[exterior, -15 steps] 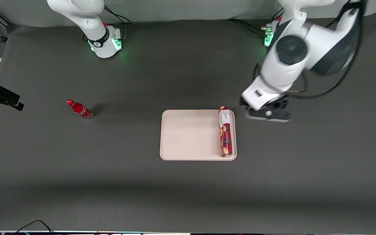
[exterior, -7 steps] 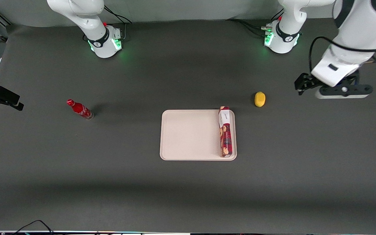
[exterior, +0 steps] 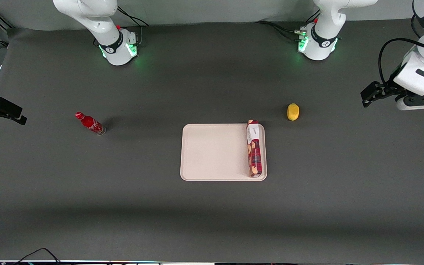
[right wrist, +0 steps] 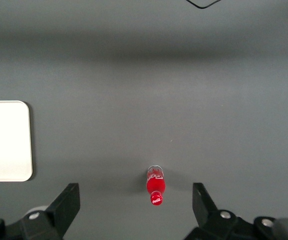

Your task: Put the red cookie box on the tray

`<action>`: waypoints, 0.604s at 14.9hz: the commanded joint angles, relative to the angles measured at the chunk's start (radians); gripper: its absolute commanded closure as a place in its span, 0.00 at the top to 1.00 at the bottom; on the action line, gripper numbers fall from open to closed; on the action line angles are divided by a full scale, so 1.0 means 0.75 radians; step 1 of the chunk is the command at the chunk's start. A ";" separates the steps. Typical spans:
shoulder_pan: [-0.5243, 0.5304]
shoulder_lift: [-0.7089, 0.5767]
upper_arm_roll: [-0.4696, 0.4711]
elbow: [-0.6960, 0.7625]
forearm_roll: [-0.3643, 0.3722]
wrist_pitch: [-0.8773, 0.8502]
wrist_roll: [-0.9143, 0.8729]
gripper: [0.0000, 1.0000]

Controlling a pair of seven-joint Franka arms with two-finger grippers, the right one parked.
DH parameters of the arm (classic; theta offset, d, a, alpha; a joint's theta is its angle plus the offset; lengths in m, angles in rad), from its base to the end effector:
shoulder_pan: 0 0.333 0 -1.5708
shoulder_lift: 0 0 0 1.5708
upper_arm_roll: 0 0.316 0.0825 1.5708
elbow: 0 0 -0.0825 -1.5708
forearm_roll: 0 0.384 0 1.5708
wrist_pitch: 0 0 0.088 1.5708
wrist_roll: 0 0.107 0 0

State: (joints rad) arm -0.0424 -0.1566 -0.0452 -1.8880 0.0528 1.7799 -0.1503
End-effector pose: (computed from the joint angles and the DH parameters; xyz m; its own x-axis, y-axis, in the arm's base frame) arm 0.5159 -0.0422 0.5755 0.9971 0.0518 0.0563 0.0547 -0.9972 -0.0513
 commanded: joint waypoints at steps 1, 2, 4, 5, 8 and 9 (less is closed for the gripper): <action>-0.009 0.041 0.009 0.110 -0.013 -0.078 0.014 1.00; -0.009 0.039 0.009 0.126 -0.001 -0.074 0.014 1.00; -0.009 0.051 0.011 0.188 0.001 -0.095 0.014 1.00; -0.009 0.051 0.017 0.186 -0.005 -0.097 0.014 1.00; -0.005 0.061 0.038 0.182 -0.015 -0.097 0.016 1.00; -0.007 0.061 0.044 0.182 -0.015 -0.097 0.018 1.00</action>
State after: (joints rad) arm -0.0425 -0.1311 -0.0337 -1.7804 0.0526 1.7342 -0.1503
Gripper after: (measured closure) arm 0.000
